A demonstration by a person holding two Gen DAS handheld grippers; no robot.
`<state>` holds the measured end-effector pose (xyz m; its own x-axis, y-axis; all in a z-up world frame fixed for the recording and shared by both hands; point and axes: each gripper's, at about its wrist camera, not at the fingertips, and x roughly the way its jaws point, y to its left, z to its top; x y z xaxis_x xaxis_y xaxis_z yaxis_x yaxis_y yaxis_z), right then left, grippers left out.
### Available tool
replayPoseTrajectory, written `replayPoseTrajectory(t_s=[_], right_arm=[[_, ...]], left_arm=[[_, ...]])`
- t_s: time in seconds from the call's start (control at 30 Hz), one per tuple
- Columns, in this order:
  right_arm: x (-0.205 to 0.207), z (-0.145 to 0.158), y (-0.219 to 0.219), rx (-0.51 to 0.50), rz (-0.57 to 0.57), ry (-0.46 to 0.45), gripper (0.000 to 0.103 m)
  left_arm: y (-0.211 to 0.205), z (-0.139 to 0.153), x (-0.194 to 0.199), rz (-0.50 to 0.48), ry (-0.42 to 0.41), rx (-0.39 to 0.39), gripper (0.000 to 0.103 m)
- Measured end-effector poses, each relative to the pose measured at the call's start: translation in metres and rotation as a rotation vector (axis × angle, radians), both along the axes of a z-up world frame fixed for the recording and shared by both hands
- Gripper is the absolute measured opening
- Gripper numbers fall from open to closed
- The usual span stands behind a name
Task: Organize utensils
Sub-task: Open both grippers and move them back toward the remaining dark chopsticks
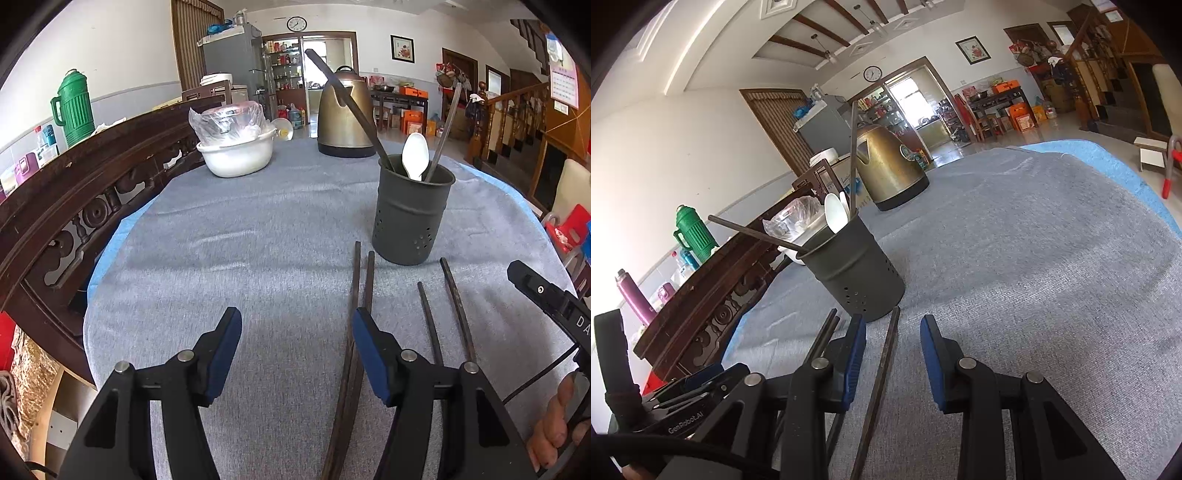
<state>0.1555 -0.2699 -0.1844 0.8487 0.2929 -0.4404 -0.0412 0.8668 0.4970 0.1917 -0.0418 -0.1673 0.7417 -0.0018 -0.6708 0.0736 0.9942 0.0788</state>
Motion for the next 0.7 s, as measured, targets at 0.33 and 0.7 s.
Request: replayPoseTrajectory(t_s=[0.33, 0.7], right_arm=[[0.002, -0.001, 0.002, -0.009, -0.004, 0.014, 0.034], [0.006, -0.004, 0.001, -0.002, 0.001, 0.036, 0.034]], left_arm=[[0.002, -0.002, -0.001, 0.012, 0.008, 0.005, 0.064], [0.017, -0.010, 0.006, 0.021, 0.053, -0.059, 0.064]])
